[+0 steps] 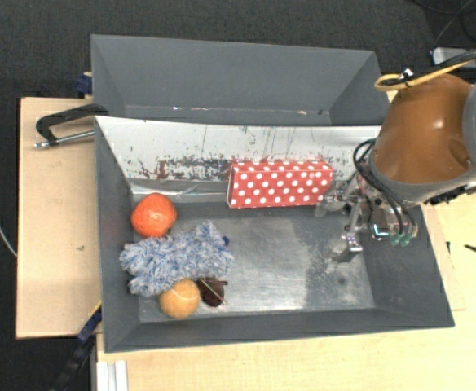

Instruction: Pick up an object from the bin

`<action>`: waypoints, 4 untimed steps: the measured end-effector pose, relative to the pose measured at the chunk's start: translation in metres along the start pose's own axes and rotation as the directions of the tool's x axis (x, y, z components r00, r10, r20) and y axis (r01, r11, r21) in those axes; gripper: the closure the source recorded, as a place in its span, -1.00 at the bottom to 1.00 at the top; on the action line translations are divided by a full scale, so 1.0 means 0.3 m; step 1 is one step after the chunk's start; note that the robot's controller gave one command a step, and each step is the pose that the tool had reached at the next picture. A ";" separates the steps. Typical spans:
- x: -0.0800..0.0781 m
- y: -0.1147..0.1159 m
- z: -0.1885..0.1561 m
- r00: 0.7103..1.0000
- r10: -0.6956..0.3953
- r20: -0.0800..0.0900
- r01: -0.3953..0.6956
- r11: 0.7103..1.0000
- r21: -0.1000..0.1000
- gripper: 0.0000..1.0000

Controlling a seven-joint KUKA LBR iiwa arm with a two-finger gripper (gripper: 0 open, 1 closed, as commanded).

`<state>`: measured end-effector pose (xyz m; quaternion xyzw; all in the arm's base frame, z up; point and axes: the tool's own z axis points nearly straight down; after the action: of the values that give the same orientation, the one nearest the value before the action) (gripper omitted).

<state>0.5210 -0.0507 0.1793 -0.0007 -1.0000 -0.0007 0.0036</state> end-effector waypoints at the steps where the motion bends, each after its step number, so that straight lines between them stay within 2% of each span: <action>1: -0.006 0.001 -0.017 1.000 -0.006 0.010 0.006 1.000 0.001 -1.00; 2: -0.029 0.037 -0.153 0.959 -0.283 0.011 0.283 0.959 0.004 -1.00; 3: -0.012 0.306 0.331 0.919 -0.395 0.005 0.395 0.919 0.001 1.00; 4: -0.016 0.303 0.327 0.919 -0.393 0.007 0.393 0.919 0.003 1.00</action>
Offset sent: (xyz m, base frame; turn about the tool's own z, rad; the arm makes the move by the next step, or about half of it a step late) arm 0.0097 0.0128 0.0557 -0.3551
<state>0.5252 0.0403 0.0813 0.2002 -0.9798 -0.0007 -0.0006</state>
